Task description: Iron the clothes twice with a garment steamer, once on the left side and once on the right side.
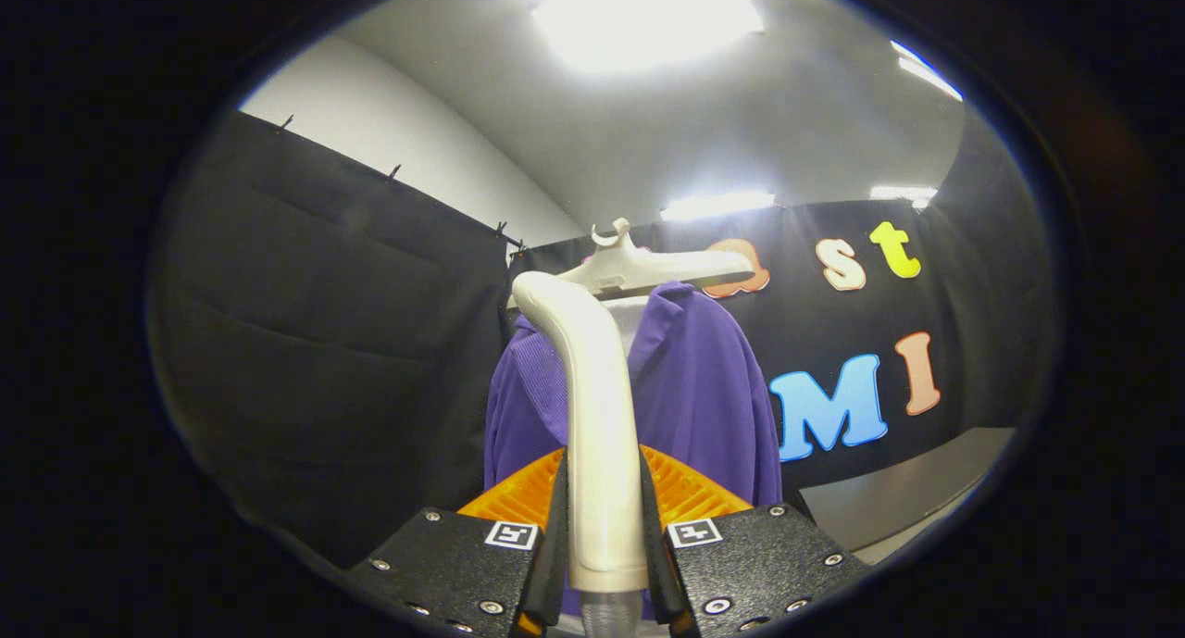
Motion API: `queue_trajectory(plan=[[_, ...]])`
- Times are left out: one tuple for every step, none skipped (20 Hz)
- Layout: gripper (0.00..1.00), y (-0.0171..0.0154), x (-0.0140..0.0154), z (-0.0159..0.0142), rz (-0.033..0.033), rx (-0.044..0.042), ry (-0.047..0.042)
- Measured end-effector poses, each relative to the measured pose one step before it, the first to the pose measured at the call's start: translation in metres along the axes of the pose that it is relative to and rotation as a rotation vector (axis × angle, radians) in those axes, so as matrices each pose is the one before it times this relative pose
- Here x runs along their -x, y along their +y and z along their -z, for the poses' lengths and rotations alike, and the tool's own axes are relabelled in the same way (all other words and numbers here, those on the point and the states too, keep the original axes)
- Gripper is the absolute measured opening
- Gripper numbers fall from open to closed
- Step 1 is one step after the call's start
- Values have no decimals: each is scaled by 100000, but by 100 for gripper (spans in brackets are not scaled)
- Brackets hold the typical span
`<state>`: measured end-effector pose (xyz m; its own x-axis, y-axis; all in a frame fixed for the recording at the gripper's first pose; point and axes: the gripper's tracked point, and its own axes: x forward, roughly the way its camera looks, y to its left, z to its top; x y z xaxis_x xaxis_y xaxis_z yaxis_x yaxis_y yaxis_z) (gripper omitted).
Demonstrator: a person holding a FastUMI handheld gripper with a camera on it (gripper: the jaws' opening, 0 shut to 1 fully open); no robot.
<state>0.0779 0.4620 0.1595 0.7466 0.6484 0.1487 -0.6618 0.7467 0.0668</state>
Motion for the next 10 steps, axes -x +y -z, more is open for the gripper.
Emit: queue_trajectory(plan=[[36,819,-1022,-350,-931,210,-910],[36,675,-1046,-160,-782,100,-172],[36,722,-917,44,-625,-515,445],[37,745,-874,176,-788,-755,813],[37,612,-792,219,-989,-66,779],[37,402,-731,154,-261,239,620],[37,243,-521,336,-213,577,988],[36,468,-432,545,-200,148,926],[36,235,-298,627,-213,78,1075],[37,69,-372,688,123,164,905]])
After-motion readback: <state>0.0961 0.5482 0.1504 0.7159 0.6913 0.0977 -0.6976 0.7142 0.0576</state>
